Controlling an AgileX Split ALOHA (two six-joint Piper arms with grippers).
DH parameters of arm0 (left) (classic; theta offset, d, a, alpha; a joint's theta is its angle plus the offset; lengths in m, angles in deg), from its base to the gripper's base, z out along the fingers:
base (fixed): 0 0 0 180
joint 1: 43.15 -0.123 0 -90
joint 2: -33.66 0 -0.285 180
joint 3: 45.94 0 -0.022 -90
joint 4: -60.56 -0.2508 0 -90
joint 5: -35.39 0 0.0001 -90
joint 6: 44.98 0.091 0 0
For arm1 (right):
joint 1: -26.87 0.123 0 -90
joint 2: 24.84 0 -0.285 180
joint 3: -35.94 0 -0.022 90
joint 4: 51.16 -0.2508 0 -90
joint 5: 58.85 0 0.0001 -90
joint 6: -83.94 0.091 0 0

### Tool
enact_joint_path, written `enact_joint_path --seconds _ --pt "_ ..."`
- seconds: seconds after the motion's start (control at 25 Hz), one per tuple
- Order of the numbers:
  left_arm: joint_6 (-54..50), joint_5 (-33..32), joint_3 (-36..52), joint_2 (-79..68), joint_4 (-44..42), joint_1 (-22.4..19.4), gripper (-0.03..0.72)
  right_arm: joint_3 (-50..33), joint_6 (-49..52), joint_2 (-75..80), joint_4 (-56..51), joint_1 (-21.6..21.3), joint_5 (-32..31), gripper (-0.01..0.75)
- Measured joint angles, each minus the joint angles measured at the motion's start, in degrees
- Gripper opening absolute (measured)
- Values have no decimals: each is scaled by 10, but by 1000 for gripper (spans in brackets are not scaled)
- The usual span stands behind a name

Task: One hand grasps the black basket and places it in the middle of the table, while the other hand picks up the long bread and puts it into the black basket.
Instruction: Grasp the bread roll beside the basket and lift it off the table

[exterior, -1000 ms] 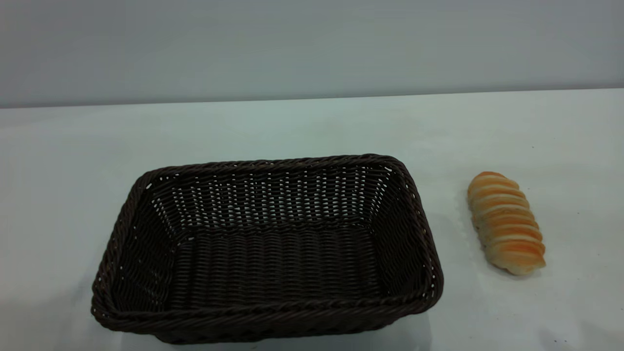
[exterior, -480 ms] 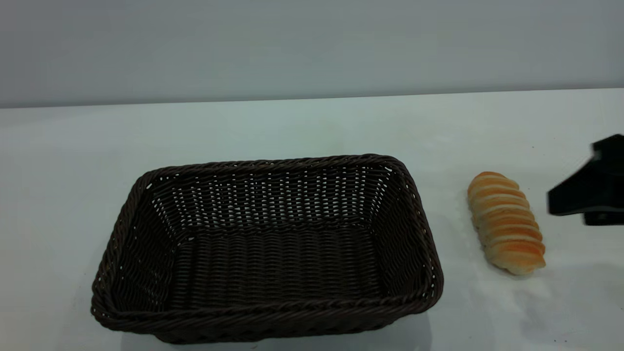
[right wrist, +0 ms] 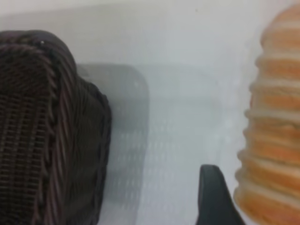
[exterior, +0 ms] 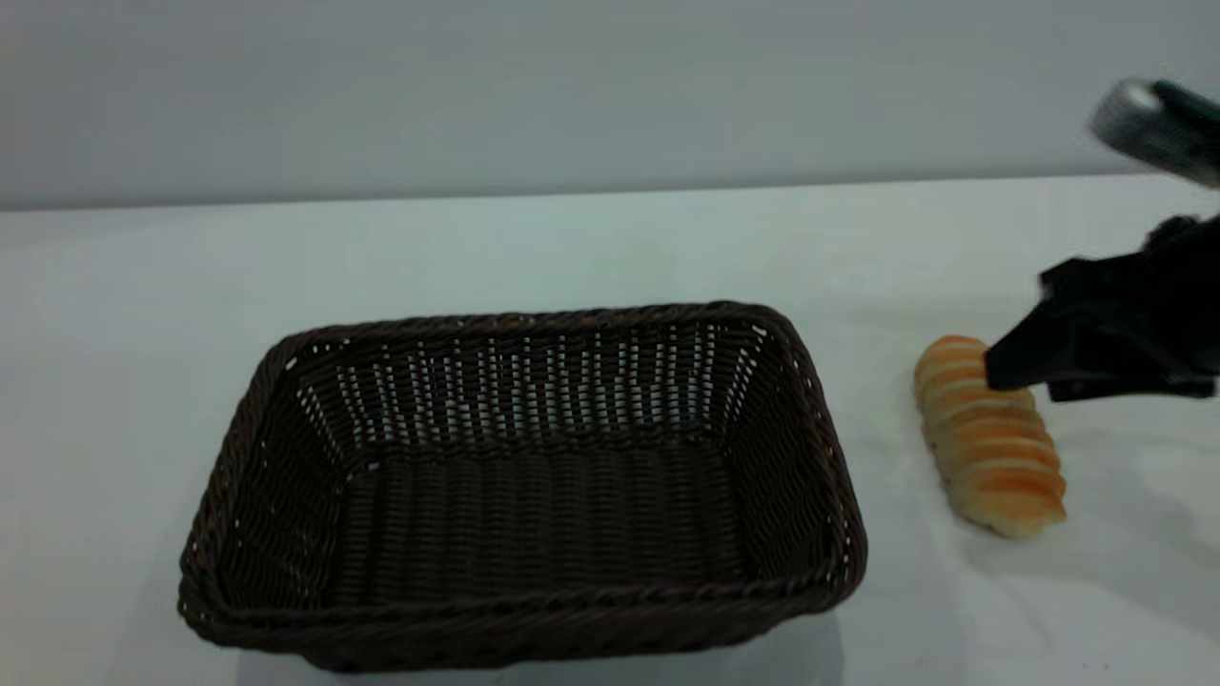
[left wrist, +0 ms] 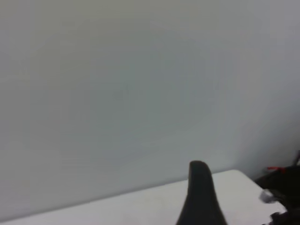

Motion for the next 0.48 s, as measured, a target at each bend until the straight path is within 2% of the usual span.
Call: enact_joint_path --seconds 0.16,0.48 --pt "7 -14 0 28 2 0 594 29 -5 34 0 23 26 419" --pt "16 -30 0 55 2 0 594 54 -19 107 -5 25 44 419"
